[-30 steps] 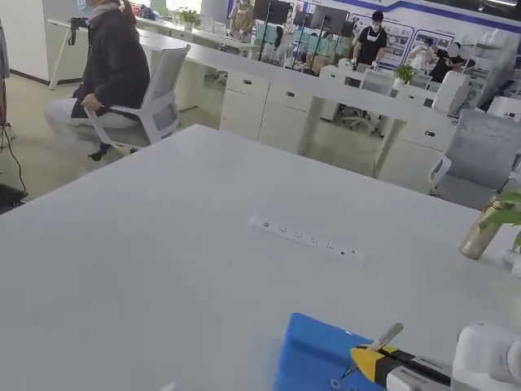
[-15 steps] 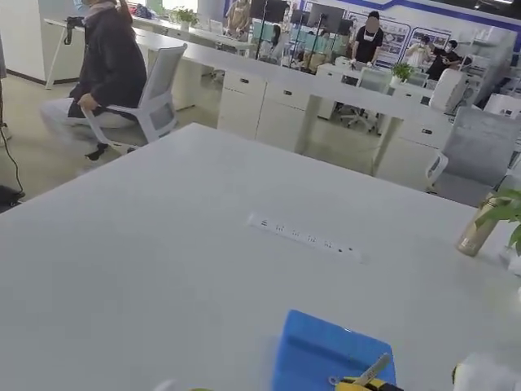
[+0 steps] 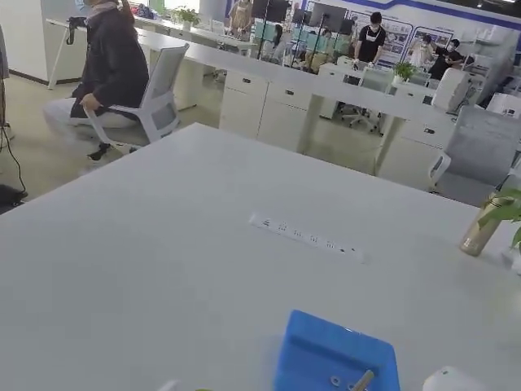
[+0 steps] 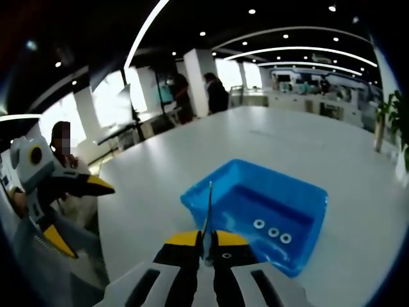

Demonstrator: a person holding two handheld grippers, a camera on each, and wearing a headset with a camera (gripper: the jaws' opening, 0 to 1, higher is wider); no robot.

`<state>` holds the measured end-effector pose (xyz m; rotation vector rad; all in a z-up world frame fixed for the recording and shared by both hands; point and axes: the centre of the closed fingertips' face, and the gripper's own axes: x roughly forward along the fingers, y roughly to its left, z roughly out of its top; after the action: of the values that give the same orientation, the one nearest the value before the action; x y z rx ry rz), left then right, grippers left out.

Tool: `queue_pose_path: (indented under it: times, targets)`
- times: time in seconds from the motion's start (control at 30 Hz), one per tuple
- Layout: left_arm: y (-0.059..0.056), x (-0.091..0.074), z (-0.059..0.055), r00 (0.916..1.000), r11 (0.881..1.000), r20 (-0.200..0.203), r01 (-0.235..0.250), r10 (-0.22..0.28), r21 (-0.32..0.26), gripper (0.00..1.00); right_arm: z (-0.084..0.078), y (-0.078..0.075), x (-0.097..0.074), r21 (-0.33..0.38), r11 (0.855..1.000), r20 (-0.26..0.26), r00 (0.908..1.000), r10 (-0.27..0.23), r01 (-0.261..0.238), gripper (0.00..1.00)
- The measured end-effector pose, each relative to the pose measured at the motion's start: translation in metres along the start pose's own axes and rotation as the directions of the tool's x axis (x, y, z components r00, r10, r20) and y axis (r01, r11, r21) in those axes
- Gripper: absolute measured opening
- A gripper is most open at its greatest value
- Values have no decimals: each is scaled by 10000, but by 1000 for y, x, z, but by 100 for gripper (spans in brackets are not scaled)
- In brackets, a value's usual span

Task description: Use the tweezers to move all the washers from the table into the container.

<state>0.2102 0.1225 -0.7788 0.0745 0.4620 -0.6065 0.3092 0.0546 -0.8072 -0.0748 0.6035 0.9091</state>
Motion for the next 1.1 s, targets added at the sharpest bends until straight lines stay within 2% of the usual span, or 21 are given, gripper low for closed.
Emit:
queue_pose_path:
  times: [0.27,0.57,0.67,0.8,1.0,1.1]
  targets:
    - [0,0,0,10000,10000,-13,-21,21,8,70,-7,1,5,-272,9995,-384,9992,141,-152,4]
    - [0,0,0,10000,10000,-36,-3,3,19,70,-8,-1,6,-464,9985,-426,9987,278,-297,4]
    - [-1,-1,-1,10000,10000,-65,5,-5,38,70,-7,4,6,-725,9968,-491,9983,311,-346,4]
    - [-1,0,-1,10000,10000,-71,25,-25,31,70,-9,6,7,-1420,9885,-672,9968,427,-519,4]
    - [-1,0,0,10000,10000,-58,37,-37,27,70,-12,8,8,-2583,9603,-1100,9908,793,-1055,4]
    - [-1,0,-1,10000,10000,-63,38,-38,39,70,-13,7,8,-2742,9549,-1165,9896,848,-1141,4]
